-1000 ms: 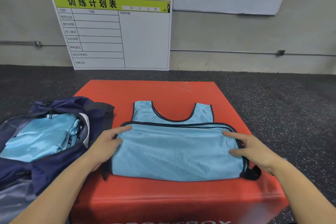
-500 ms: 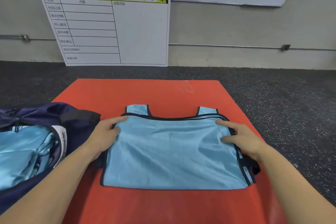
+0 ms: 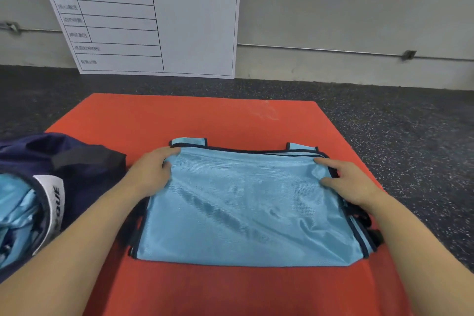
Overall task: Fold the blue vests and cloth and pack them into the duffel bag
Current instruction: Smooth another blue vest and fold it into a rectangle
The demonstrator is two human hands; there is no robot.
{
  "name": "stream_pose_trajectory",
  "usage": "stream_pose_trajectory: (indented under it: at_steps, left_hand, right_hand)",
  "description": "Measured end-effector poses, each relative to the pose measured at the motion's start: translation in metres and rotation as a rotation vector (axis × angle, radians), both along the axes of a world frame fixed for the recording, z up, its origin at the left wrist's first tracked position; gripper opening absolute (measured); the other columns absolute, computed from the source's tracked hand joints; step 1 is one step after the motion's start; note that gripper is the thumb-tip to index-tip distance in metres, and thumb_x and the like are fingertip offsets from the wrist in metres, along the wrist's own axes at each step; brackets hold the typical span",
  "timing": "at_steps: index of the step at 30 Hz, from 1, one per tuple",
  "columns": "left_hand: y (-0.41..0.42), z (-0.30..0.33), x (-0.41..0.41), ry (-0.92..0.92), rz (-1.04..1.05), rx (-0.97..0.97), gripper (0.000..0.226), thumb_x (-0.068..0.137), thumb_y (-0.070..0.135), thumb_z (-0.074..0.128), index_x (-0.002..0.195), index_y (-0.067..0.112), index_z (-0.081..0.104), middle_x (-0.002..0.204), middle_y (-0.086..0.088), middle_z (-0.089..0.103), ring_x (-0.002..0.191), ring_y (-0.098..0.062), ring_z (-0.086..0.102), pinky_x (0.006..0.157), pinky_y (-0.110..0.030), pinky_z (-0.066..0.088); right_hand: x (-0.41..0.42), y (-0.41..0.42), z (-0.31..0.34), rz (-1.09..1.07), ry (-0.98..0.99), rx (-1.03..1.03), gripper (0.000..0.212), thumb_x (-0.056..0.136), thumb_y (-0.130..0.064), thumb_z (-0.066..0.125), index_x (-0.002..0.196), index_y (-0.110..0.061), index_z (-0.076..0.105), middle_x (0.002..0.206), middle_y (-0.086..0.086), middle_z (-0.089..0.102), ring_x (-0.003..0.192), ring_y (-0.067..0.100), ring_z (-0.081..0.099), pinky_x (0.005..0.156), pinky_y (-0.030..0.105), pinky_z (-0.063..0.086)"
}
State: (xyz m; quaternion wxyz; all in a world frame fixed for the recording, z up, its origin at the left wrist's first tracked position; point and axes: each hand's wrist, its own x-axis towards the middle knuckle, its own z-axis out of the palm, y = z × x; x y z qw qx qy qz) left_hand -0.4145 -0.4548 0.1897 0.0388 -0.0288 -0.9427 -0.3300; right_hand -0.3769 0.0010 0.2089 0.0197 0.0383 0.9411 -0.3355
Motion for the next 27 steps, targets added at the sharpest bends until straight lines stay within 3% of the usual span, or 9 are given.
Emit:
stream_pose_trajectory:
  at_steps: [3,6,9,11,13,15,19,23,27]
  left_hand:
    - [0.001,-0.003,0.000,0.009,-0.028,-0.090,0.049,0.101,0.008,0.043,0.145,0.028,0.053,0.153,0.009,0.046,0.086,-0.021,0.064,0.079,-0.030,0.051]
    - [0.005,0.000,0.003,0.013,-0.044,-0.169,0.053,0.100,0.006,0.041,0.149,0.026,0.049,0.154,0.010,0.045,0.105,-0.028,0.061,0.080,-0.032,0.047]
    - [0.009,0.009,0.009,-0.002,-0.048,-0.383,0.054,0.101,0.016,0.041,0.153,0.030,0.038,0.165,0.008,0.026,0.131,-0.027,0.051,0.096,-0.040,0.049]
    - [0.018,0.016,0.013,0.120,-0.031,-0.604,0.052,0.102,0.026,0.044,0.154,0.026,0.037,0.167,-0.005,0.017,0.140,-0.034,0.040,0.105,-0.046,0.044]
    - [0.045,0.022,0.021,0.293,-0.058,-0.618,0.048,0.101,0.026,0.048,0.148,0.016,0.048,0.163,-0.016,0.028,0.146,-0.037,0.034,0.114,-0.050,0.035]
    - [0.086,0.012,0.035,0.343,-0.176,-0.560,0.048,0.100,0.023,0.043,0.144,0.007,0.052,0.158,-0.019,0.037,0.148,-0.036,0.031,0.119,-0.049,0.030]
    - [0.137,-0.021,0.067,0.069,-0.277,-0.447,0.086,0.088,0.045,-0.007,0.158,0.008,0.025,0.167,-0.009,0.020,0.155,-0.024,0.013,0.125,-0.039,0.010]
    - [0.097,-0.032,0.058,0.017,-0.105,-0.523,0.077,0.097,0.056,0.001,0.162,0.016,0.009,0.169,0.000,0.000,0.156,-0.017,-0.002,0.125,-0.036,-0.001]
    - [0.039,-0.027,0.049,-0.056,0.013,-0.559,0.071,0.104,0.055,0.016,0.162,0.016,0.005,0.170,-0.001,-0.002,0.156,-0.015,-0.005,0.126,-0.036,-0.001]
  right_hand:
    - [-0.002,0.008,-0.006,-0.007,0.027,0.061,0.057,0.093,-0.013,0.071,0.145,-0.030,0.056,0.141,-0.005,0.060,0.126,0.028,0.060,0.104,0.037,0.046]
    - [-0.005,0.013,-0.014,-0.018,0.063,0.136,0.057,0.096,-0.021,0.070,0.148,-0.034,0.051,0.148,-0.006,0.055,0.136,0.022,0.052,0.113,0.037,0.040]
    - [-0.006,0.007,-0.007,-0.049,0.075,0.420,0.061,0.098,-0.032,0.064,0.153,-0.042,0.039,0.152,-0.003,0.052,0.134,0.027,0.053,0.109,0.045,0.046]
    - [-0.006,-0.019,0.004,-0.044,0.174,0.602,0.056,0.101,-0.036,0.055,0.155,-0.036,0.038,0.159,0.002,0.042,0.141,0.028,0.045,0.115,0.048,0.040]
    - [0.001,-0.072,0.010,0.027,0.341,0.616,0.049,0.104,-0.033,0.049,0.152,-0.023,0.047,0.159,0.006,0.042,0.144,0.029,0.042,0.119,0.046,0.036]
    - [0.009,-0.131,-0.005,0.182,0.391,0.561,0.048,0.104,-0.026,0.040,0.147,-0.010,0.052,0.157,0.014,0.044,0.146,0.033,0.041,0.118,0.050,0.035]
    - [0.019,-0.177,-0.047,0.266,0.162,0.463,0.082,0.090,-0.048,-0.002,0.160,-0.019,0.030,0.168,0.006,0.024,0.156,0.028,0.018,0.125,0.049,0.013]
    - [0.008,-0.118,-0.050,0.157,0.075,0.520,0.070,0.100,-0.061,0.004,0.163,-0.033,0.009,0.171,-0.003,0.000,0.158,0.018,-0.005,0.127,0.043,-0.003]
    - [0.006,-0.038,-0.046,-0.060,-0.019,0.614,0.067,0.104,-0.059,0.008,0.164,-0.028,0.004,0.172,0.001,-0.003,0.158,0.021,-0.006,0.128,0.046,0.002]
